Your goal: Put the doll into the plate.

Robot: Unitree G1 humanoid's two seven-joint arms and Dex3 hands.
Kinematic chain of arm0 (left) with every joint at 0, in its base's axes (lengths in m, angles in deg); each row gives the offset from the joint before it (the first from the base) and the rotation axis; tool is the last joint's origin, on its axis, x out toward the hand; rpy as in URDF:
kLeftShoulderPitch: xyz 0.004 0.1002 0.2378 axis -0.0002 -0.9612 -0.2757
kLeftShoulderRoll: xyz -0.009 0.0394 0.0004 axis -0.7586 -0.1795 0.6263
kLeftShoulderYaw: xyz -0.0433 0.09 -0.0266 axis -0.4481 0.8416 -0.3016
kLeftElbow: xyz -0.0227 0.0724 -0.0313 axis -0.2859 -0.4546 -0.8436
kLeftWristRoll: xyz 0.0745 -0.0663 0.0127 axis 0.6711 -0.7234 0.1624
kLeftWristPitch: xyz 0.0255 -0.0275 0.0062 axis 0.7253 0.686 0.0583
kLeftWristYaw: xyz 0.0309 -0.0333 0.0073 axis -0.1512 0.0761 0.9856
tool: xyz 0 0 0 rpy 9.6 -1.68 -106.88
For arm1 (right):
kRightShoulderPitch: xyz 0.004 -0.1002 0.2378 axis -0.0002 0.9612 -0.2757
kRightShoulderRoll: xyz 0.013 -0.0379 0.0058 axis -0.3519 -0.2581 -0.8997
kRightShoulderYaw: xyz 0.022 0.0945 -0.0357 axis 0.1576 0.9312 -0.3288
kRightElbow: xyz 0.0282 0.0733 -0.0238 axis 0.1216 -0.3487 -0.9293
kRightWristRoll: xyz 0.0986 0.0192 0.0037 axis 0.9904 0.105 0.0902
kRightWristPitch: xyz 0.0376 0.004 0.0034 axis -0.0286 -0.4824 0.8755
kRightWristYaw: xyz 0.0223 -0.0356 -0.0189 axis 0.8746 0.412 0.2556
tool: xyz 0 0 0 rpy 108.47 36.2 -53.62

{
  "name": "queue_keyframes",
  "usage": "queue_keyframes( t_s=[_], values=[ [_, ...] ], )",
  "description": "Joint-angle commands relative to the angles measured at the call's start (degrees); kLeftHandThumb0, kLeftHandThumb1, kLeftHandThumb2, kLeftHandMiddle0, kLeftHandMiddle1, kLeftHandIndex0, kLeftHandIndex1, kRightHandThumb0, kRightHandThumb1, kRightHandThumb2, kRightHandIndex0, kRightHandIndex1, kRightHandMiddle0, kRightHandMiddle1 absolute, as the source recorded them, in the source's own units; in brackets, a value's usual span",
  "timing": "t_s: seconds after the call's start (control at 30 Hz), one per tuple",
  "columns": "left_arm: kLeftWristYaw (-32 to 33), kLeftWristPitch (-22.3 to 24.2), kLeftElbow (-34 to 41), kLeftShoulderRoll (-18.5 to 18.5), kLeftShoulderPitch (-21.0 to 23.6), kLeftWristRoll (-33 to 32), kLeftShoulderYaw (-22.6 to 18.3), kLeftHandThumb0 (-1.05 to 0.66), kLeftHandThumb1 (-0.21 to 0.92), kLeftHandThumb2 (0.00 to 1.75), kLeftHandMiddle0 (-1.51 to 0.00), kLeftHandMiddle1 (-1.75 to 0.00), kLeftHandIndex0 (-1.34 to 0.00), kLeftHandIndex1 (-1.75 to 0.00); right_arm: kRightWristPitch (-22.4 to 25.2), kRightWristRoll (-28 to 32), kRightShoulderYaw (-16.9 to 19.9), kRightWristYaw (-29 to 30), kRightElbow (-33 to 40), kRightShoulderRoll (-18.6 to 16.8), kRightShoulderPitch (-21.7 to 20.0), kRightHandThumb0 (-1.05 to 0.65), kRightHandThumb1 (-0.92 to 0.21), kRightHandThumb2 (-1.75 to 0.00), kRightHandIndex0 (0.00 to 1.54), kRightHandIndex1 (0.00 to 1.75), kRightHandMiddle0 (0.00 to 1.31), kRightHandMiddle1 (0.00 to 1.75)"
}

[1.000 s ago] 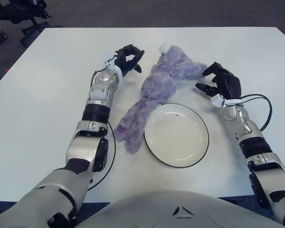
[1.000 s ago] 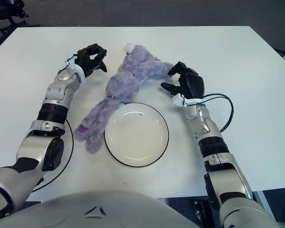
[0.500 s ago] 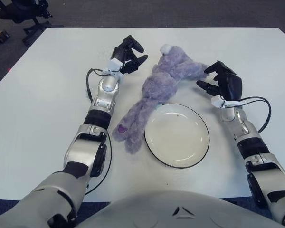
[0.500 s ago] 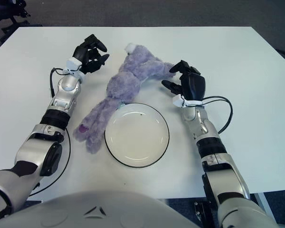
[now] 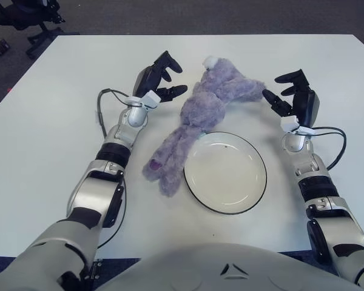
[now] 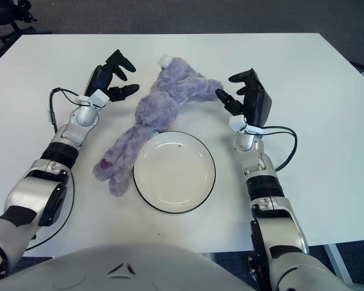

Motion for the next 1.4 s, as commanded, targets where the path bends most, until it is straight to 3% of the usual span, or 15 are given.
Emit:
queue_keyframes(
  t_s=[0.0,0.13,0.27,0.37,0.4,0.47,0.53,0.6,0.63,0.77,0.93,1.07,1.2,1.37],
  values=[
    [2.9,-0.9,-1.5,-1.0,0.7,1.7,1.5,-0.01,0.92,0.38,-0.41,-1.54,-0.22,-1.50,-0.2,-2.7,-0.1,1.1,0.5,1.8,0.3,-0.01,-0.90,-0.23,0.56,1.44,0.48,1.19],
    [4.2,-2.1,-3.1,-2.2,1.0,1.9,2.1,-0.01,0.92,0.39,-0.39,-1.55,-0.20,-1.52,3.4,-16.1,-3.9,8.0,2.0,6.0,-0.2,-0.01,-0.92,-0.21,0.58,1.38,0.44,1.26],
    [5.4,-2.9,-4.7,-2.7,1.3,2.1,2.7,-0.01,0.92,0.40,-0.38,-1.55,-0.18,-1.54,5.5,-19.5,-5.2,6.7,5.0,7.4,0.1,-0.01,-0.92,-0.24,0.55,1.38,0.38,1.34],
    [6.2,-3.1,-5.8,-2.9,1.6,2.1,3.3,-0.01,0.92,0.41,-0.38,-1.56,-0.17,-1.56,6.4,-20.9,-6.0,4.2,7.3,8.8,0.0,-0.22,-0.92,-0.27,0.47,1.15,0.41,1.43],
    [6.2,-3.0,-5.9,-2.9,1.7,2.1,3.4,-0.01,0.92,0.41,-0.38,-1.56,-0.16,-1.56,6.7,-21.3,-6.3,3.1,7.9,9.4,-0.2,-0.29,-0.92,-0.25,0.44,1.08,0.39,1.33],
    [6.5,-2.8,-6.1,-2.9,1.8,2.0,3.6,-0.01,0.92,0.42,-0.38,-1.56,-0.16,-1.56,7.2,-21.6,-6.6,1.7,8.7,10.2,-0.4,-0.40,-0.92,-0.17,0.41,0.93,0.36,0.96],
    [6.7,-2.8,-6.3,-2.9,1.9,2.0,3.8,-0.01,0.92,0.42,-0.38,-1.56,-0.16,-1.57,7.5,-21.6,-6.6,1.3,9.1,10.3,-0.3,-0.44,-0.92,-0.14,0.40,0.87,0.35,0.83],
    [6.3,-2.2,-6.3,-2.7,1.8,1.6,3.8,-0.01,0.92,0.42,-0.38,-1.56,-0.15,-1.57,6.5,-23.6,-7.9,-1.0,9.3,13.3,-1.6,-0.47,-0.92,-0.12,0.38,0.81,0.34,0.76],
    [6.1,-1.9,-6.2,-2.6,1.7,1.5,3.8,-0.01,0.92,0.42,-0.38,-1.57,-0.15,-1.57,6.2,-24.3,-8.3,-1.9,9.3,14.4,-2.1,-0.49,-0.92,-0.11,0.39,0.68,0.32,0.71],
    [5.9,-1.4,-6.1,-2.4,1.6,1.2,3.8,-0.01,0.92,0.42,-0.37,-1.57,-0.15,-1.57,5.0,-26.1,-9.5,-2.3,8.8,16.6,-3.1,-0.54,-0.92,-0.06,0.44,0.32,0.31,0.63],
    [5.7,-0.9,-5.8,-2.2,1.3,0.8,3.9,-0.01,0.92,0.43,-0.37,-1.57,-0.14,-1.58,1.8,-29.1,-12.4,-3.1,7.0,20.2,-6.3,-0.53,-0.87,-0.02,0.49,0.11,0.35,0.53],
    [5.7,-0.7,-5.6,-2.1,1.2,0.8,3.9,-0.01,0.92,0.43,-0.36,-1.57,-0.14,-1.59,0.4,-29.6,-13.5,-3.0,5.8,21.3,-7.8,-0.52,-0.84,0.00,0.51,0.04,0.39,0.48],
    [5.8,-0.5,-5.9,-1.9,1.4,0.8,4.0,-0.01,0.92,0.43,-0.36,-1.57,-0.14,-1.59,1.1,-29.2,-13.6,-11.8,11.4,23.6,-8.4,-0.51,-0.83,0.00,0.52,0.02,0.41,0.45],
    [5.9,-0.4,-6.0,-1.8,1.4,0.7,4.1,-0.01,0.92,0.44,-0.35,-1.58,-0.14,-1.59,2.1,-29.0,-13.3,-15.4,13.9,23.5,-8.4,-0.51,-0.83,0.00,0.53,0.01,0.44,0.42]
  ],
)
